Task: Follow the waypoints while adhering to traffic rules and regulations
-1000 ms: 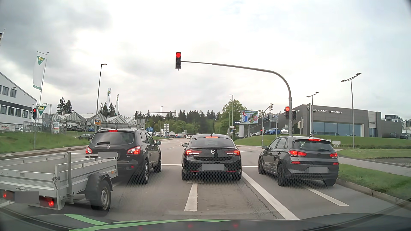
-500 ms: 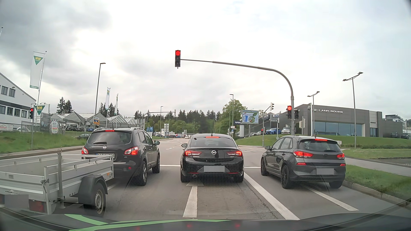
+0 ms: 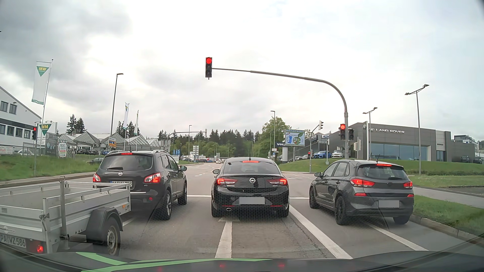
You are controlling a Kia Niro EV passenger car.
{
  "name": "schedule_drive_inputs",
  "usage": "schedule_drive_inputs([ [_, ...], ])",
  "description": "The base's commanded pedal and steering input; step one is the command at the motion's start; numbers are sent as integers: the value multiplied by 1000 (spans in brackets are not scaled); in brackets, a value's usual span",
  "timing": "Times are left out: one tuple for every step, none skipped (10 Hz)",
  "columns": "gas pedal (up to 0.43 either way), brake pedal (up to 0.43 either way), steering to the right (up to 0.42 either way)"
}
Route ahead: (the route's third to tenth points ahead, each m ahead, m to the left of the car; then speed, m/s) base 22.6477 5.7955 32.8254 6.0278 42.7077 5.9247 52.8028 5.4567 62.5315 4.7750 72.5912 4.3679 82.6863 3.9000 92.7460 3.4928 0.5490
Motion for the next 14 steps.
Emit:
schedule_drive_inputs([
  [0,0,-1],
  [0,0,-1],
  [0,0,-1],
  [0,0,-1],
  [0,0,-2],
  [0,0,-1],
  [0,0,-1],
  [0,0,-1],
  [0,0,-1],
  [0,0,-1],
  [0,0,-1],
  [0,0,-1],
  [0,0,0],
  [0,0,1],
])
